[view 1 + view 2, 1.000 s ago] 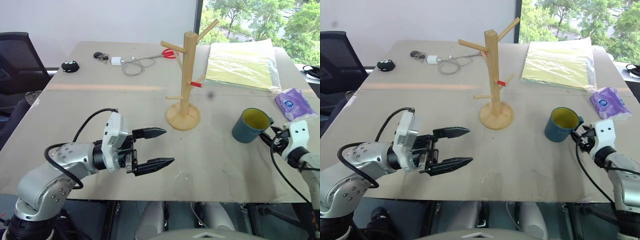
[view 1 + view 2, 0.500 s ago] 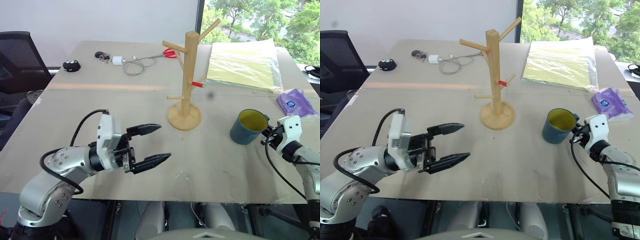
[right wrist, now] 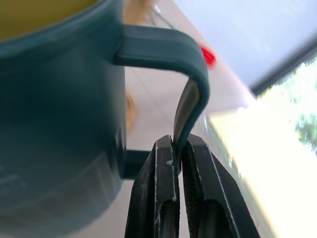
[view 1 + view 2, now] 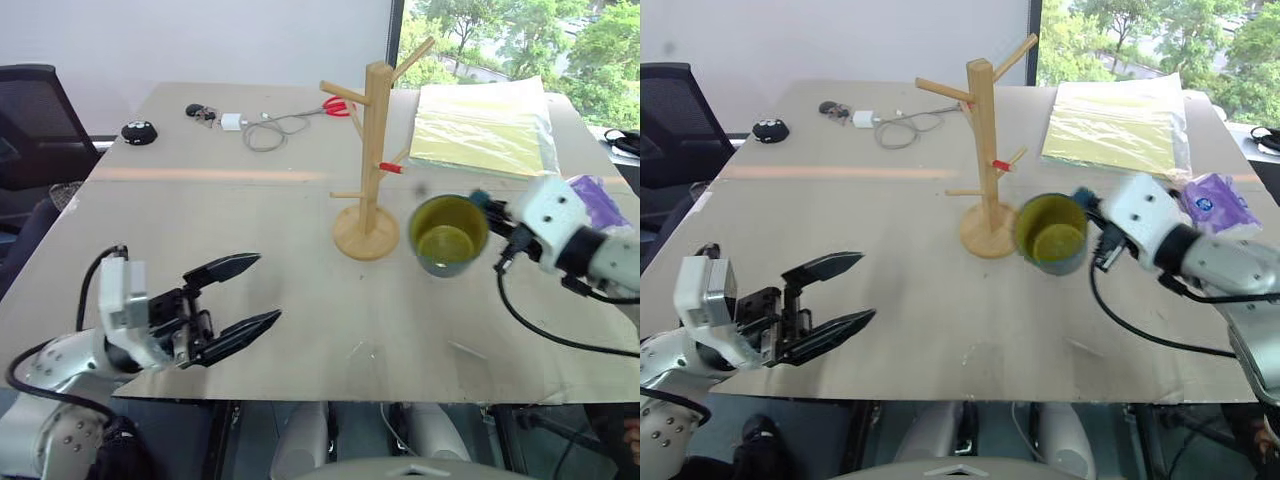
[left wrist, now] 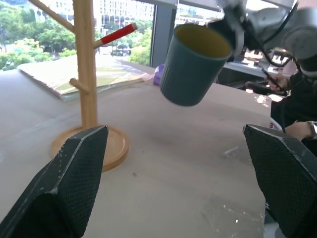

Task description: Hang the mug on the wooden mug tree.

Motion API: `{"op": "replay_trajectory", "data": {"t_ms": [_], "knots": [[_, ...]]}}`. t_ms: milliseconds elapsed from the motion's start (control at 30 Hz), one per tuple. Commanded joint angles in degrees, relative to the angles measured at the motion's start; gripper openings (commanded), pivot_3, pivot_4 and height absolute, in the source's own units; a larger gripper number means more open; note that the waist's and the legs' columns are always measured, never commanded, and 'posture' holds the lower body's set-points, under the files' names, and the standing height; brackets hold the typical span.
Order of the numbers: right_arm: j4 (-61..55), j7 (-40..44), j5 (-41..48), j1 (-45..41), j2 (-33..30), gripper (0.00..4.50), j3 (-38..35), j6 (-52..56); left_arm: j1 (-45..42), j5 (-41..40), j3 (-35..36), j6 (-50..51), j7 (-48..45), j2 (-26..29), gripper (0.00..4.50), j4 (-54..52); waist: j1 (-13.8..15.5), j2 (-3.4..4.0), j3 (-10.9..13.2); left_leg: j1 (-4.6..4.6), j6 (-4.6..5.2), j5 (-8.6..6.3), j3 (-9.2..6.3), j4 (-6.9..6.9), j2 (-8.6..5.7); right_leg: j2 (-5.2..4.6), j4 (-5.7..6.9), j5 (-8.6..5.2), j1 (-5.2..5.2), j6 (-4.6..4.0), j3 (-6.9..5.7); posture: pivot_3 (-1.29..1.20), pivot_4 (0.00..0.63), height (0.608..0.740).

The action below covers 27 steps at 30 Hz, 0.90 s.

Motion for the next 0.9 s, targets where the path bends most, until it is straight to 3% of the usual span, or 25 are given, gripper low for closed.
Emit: {"op": "replay_trajectory", "data": {"t_ms": [33,333,767,900], "knots": [[-1.6,-1.6,-2.2,-6.9,-1.1,0.10,5.3,6.6,-0.8,-1.1,0.3,0.0,0.4,0.3,4.50,-1.2,0.1,-0.06,0.0,-0.08,0.00,0.00,-0.02,0.00,-0.03,-0.05,-0.02,0.06,-0.03,-0.10,-0.03,0.00,0.150,0.740],[4.8,-2.9,-4.4,-20.1,3.9,0.10,12.7,11.3,-1.2,-1.1,-1.2,0.7,4.0,-0.8,4.50,-3.5,-0.2,-0.09,0.0,-0.22,-0.10,0.06,0.04,-0.01,-0.06,-0.08,-0.07,0.06,-0.07,-0.10,-0.02,0.00,0.150,0.740],[15.5,-2.3,-8.6,-29.1,13.3,0.10,21.3,10.0,4.1,0.5,-0.6,-2.3,6.3,-4.4,4.50,-6.4,-1.4,-0.10,0.1,-0.19,-0.01,0.01,0.05,-0.02,-0.05,-0.08,-0.02,0.07,-0.06,-0.10,-0.04,0.00,0.150,0.740],[16.6,-2.2,-9.4,-27.9,15.5,1.42,23.0,10.2,4.7,1.0,-0.9,-2.8,6.8,-5.0,4.50,-6.6,-1.5,-0.10,0.1,-0.21,-0.02,0.01,0.06,-0.02,-0.05,-0.08,-0.02,0.07,-0.07,-0.10,-0.03,0.00,0.150,0.740]]}}
